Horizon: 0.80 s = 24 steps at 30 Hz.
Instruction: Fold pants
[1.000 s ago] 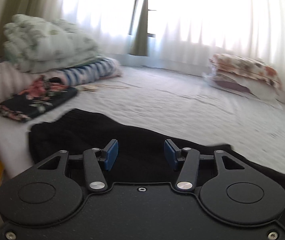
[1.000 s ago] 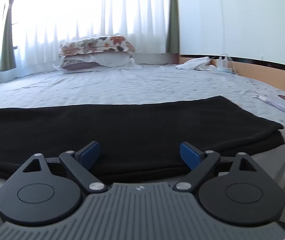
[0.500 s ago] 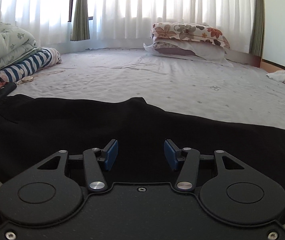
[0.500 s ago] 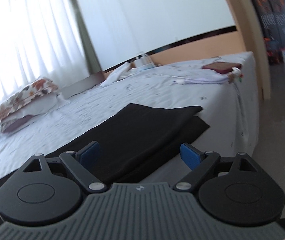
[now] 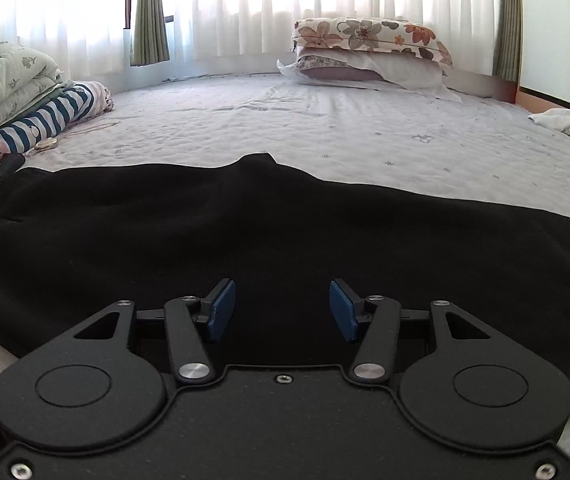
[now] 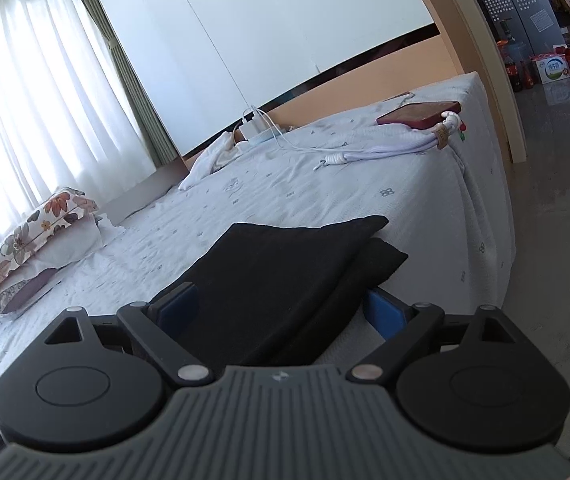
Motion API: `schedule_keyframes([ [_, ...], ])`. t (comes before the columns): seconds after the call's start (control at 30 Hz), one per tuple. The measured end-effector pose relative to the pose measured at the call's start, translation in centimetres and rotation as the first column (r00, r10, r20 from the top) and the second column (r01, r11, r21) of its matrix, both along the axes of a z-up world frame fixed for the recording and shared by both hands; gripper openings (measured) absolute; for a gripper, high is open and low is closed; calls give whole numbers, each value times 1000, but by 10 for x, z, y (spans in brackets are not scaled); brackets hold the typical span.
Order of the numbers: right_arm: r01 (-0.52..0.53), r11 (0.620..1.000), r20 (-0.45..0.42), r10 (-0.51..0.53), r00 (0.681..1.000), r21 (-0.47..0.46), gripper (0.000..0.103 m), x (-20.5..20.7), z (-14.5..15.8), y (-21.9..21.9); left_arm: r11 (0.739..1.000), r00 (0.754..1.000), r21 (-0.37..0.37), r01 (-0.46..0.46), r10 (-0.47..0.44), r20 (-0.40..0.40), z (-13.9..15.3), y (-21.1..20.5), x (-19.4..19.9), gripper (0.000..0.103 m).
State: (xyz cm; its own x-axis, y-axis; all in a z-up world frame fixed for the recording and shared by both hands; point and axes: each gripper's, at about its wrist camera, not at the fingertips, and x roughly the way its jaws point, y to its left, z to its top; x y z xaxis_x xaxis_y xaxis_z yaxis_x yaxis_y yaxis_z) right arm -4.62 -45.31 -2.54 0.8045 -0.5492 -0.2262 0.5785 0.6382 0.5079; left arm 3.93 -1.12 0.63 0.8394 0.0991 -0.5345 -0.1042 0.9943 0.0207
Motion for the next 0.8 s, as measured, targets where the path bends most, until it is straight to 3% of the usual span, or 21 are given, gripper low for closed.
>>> schedule_keyframes([
  [0.13, 16, 1000, -5, -16, 1000, 7, 98, 4, 1, -4, 1000, 1000, 10, -5, 5, 2, -1, 2, -1, 54],
  [0.27, -14, 997, 9, 14, 1000, -75, 98, 4, 11, 3, 1000, 1000, 6, -24, 24, -2, -2, 8, -2, 55],
  [0.4, -10, 1000, -16, 10, 1000, -18, 95, 12, 8, -8, 999, 999, 11, -42, 42, 0, -3, 16, -3, 55],
  [0.53, -28, 1000, 1, 28, 1000, -14, 85, 16, 12, -17, 998, 998, 10, -55, 55, -1, -3, 21, -4, 56],
  [0.8, -96, 989, 62, 89, 994, 117, 61, 33, 8, -52, 998, 998, 8, -68, 68, 4, -4, 22, -5, 57],
])
